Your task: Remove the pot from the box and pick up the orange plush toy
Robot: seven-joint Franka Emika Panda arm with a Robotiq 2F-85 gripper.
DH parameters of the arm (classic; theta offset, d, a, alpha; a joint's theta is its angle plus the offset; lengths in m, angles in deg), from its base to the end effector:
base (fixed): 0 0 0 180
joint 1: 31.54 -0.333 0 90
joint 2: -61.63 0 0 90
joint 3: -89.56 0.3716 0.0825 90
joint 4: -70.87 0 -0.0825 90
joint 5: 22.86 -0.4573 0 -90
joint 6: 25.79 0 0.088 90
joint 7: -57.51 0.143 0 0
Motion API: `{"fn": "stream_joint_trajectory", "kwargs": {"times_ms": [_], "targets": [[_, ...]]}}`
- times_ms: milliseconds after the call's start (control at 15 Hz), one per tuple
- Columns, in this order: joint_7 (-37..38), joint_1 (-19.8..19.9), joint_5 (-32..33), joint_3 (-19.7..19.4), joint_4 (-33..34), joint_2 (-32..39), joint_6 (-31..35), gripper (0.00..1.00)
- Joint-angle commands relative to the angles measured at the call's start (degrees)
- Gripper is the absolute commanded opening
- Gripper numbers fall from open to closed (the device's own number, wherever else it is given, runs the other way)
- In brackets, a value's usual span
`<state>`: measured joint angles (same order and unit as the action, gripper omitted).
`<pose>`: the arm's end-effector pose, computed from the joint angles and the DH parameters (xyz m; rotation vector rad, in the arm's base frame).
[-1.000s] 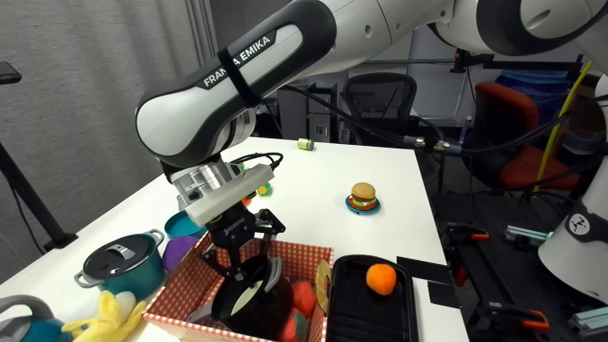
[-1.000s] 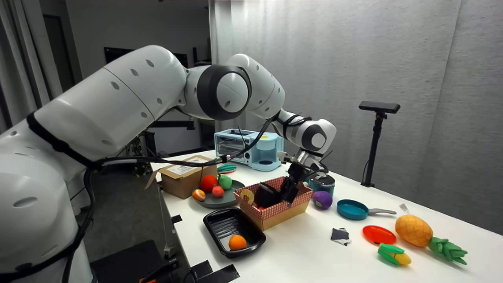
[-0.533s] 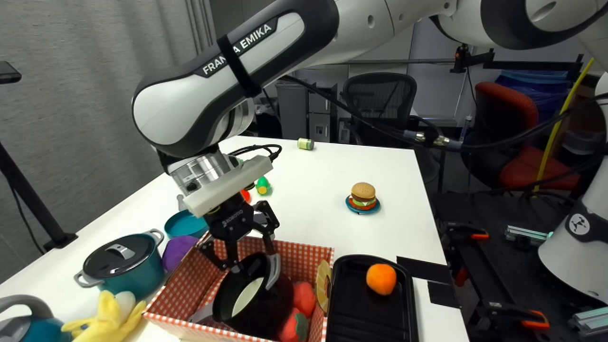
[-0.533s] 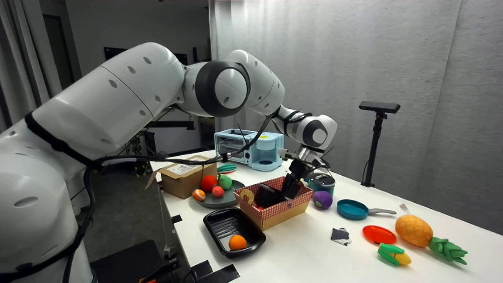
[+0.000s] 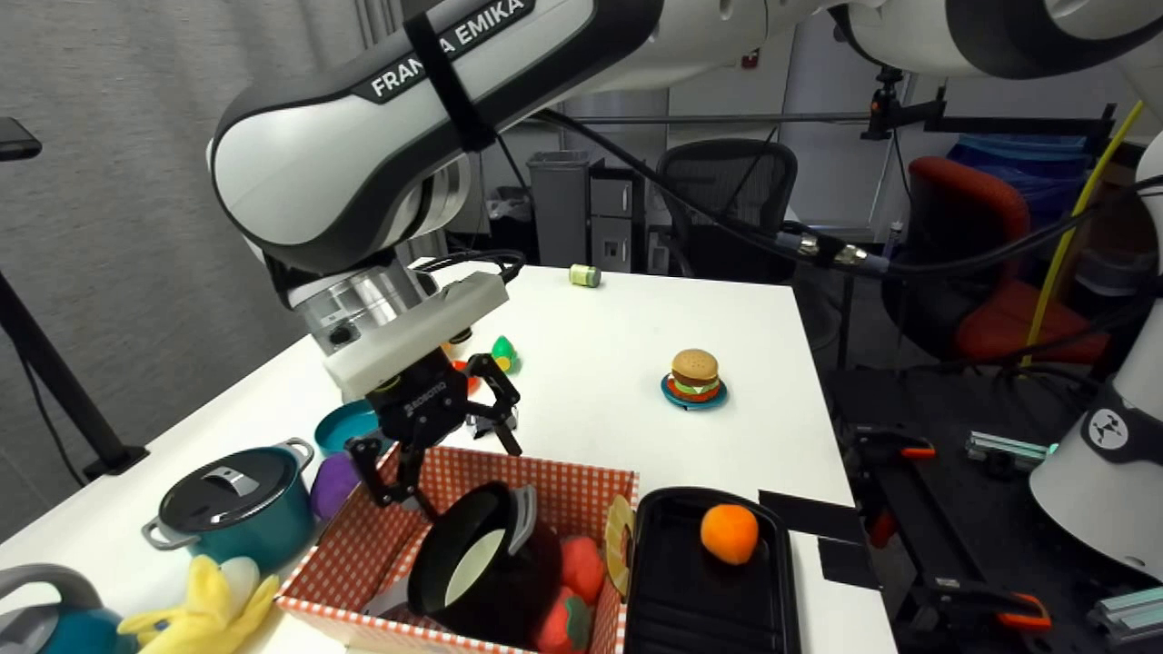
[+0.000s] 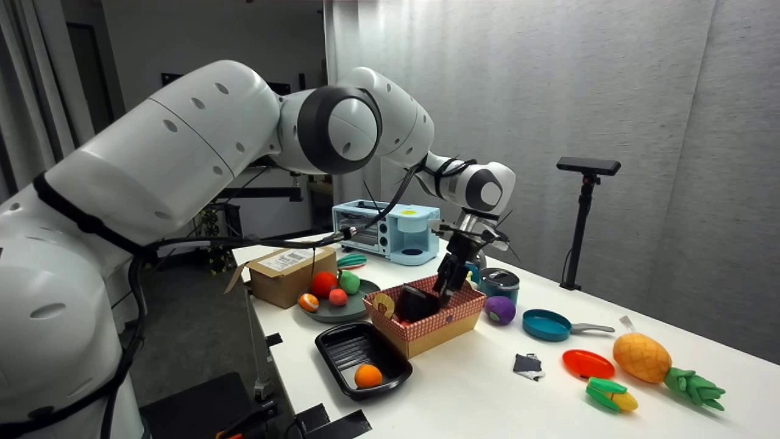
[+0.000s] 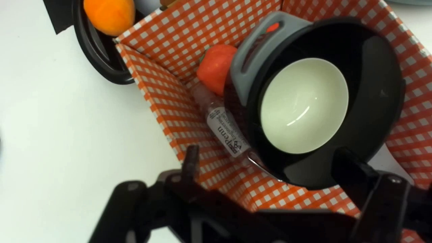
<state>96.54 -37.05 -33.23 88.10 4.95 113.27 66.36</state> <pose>0.8010 0.0870 0.1952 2.8776 -0.9744 -0.7243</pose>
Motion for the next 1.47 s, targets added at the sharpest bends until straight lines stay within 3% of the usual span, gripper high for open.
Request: {"fn": "stream_joint_trajectory", "kwargs": {"times_ms": [0, 800, 867, 1000, 1400], "targets": [[1.1, -0.9, 0.7, -0.4, 2.8, 0.9, -2.1, 1.00], [0.8, -0.4, -1.1, 0.5, 4.8, 5.1, -1.6, 1.00], [0.8, -0.5, -1.1, 0.5, 5.1, 5.4, -1.7, 0.75], [0.9, -0.6, -0.8, 0.4, 5.6, 5.8, -2.2, 0.68], [1.2, -0.8, -0.1, 0.0, 7.0, 5.3, -2.4, 0.19]]}}
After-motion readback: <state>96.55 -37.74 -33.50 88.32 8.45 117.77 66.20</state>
